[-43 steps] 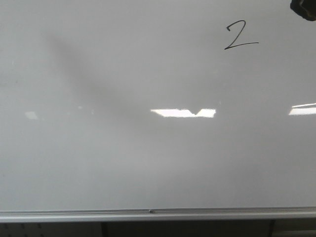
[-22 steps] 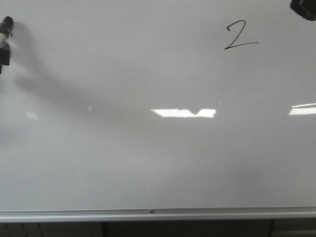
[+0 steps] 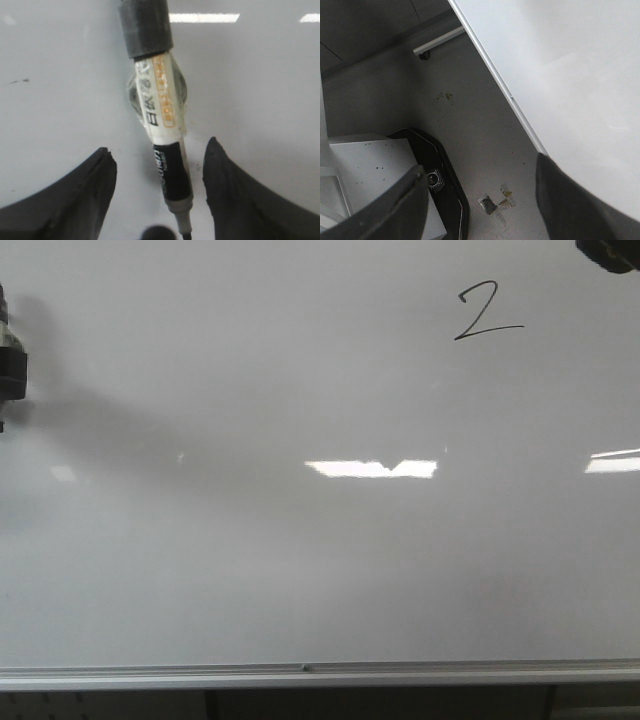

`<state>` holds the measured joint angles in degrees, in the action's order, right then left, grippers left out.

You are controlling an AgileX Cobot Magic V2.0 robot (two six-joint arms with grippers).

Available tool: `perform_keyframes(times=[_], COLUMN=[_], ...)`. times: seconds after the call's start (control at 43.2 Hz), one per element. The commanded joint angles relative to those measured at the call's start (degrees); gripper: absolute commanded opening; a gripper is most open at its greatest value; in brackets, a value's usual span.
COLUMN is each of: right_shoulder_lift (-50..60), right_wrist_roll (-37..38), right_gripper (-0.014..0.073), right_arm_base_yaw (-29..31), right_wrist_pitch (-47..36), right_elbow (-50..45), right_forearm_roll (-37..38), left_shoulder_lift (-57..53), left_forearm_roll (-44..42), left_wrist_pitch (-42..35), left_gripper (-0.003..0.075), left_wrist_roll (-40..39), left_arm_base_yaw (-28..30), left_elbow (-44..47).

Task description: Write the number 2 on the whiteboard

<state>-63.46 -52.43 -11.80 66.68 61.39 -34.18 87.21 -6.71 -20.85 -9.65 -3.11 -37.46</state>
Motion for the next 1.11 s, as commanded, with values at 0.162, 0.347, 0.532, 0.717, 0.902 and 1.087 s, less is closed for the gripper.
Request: perform_keyframes(times=[0.162, 0.347, 0.532, 0.717, 0.902, 1.087], right_shoulder_lift=[0.7, 2.2, 6.4, 11.1, 16.9, 23.6], right_wrist_roll=[19.1, 35.0, 42.0, 48.0, 49.7, 49.7], right_gripper=[0.0489, 0.0489, 0.0489, 0.0489, 0.0489, 0.0489], right_arm_base_yaw=[1.9, 3.8, 3.9, 3.9, 3.9, 3.9], right_wrist_pitch=[-1.2, -1.0, -1.4, -2.0, -3.7, -5.8], right_elbow=[4.8, 6.4, 6.3, 5.4, 0.5, -4.9], right_forearm_roll=[7.8, 18.7, 24.8, 29.9, 31.5, 31.6], left_shoulder_lift=[-12.8, -21.6, -27.4, -32.6, -39.4, -45.0], left_forearm_roll=[-4.4, -6.2, -6.1, -2.1, 2.2, 2.8], left_wrist_pitch=[10.8, 34.1, 60.7, 72.8, 75.0, 76.5], left_gripper=[0.04, 0.04, 0.04, 0.04, 0.04, 0.04], left_wrist_roll=[0.4, 0.4, 0.4, 2.3, 5.3, 6.3], left_arm_base_yaw=[0.1, 0.0, 0.0, 0.0, 0.0, 0.0], left_elbow=[-2.6, -9.5, -21.8, -27.8, -27.0, -25.1])
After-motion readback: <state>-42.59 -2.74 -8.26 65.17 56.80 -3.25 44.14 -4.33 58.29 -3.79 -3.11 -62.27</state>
